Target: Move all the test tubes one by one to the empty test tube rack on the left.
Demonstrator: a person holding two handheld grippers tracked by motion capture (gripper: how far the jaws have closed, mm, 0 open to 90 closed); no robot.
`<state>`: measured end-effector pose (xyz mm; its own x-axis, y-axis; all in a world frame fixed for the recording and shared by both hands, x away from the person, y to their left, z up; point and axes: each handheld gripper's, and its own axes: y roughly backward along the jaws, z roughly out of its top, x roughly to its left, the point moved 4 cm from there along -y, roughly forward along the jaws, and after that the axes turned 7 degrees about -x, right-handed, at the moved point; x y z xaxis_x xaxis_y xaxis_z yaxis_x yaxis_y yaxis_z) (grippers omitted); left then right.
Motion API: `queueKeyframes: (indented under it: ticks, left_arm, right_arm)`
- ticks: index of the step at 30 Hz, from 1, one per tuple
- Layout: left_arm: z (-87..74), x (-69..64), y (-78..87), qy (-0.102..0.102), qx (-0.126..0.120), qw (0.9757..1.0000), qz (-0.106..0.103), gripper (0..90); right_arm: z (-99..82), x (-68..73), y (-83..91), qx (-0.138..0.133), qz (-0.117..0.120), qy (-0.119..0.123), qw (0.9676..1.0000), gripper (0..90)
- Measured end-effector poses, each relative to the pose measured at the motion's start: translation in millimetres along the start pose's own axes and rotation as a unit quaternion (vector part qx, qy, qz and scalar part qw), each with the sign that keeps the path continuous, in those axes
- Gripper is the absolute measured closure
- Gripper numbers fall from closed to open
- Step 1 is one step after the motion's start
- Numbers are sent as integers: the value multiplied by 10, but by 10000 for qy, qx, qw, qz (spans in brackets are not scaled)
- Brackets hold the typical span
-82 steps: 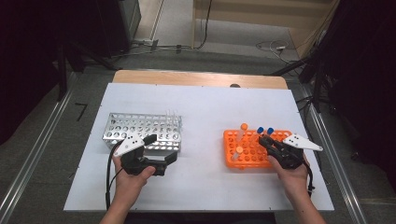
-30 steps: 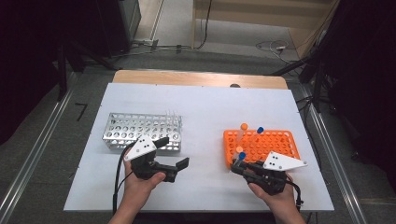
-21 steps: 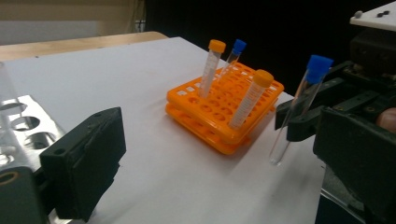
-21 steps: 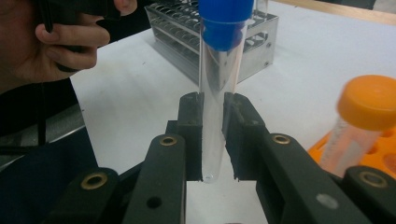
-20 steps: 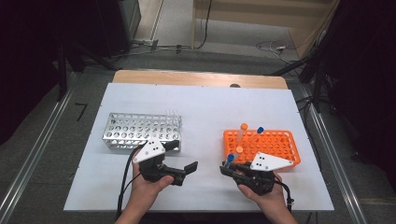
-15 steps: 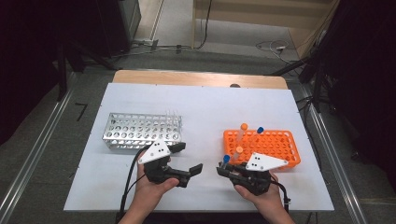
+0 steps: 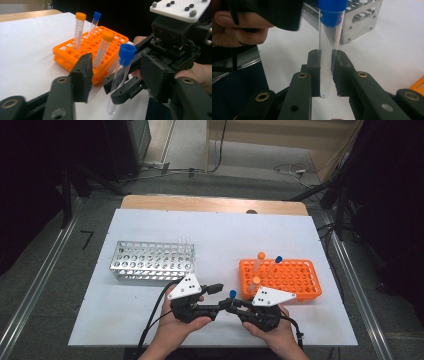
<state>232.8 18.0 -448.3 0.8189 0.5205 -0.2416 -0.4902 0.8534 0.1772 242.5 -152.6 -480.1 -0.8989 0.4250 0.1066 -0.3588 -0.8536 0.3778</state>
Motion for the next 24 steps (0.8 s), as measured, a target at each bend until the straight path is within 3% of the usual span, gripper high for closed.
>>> queueKeyframes:
  ticks: [11, 14, 24]
  left_arm:
    - [-43, -68, -110, -61, 132, 9996, -238, 663]
    - [-49, -61, -108, -89, 134, 9996, -220, 713]
    - [-42, -56, -98, -203, 77, 9996, -205, 757]
  right_arm:
    - [1, 65, -52, 44, 142, 77, 9999, 751]
    - [-1, 64, -51, 41, 163, 81, 9998, 751]
    - [-8, 49, -37, 32, 310, -11, 9995, 740]
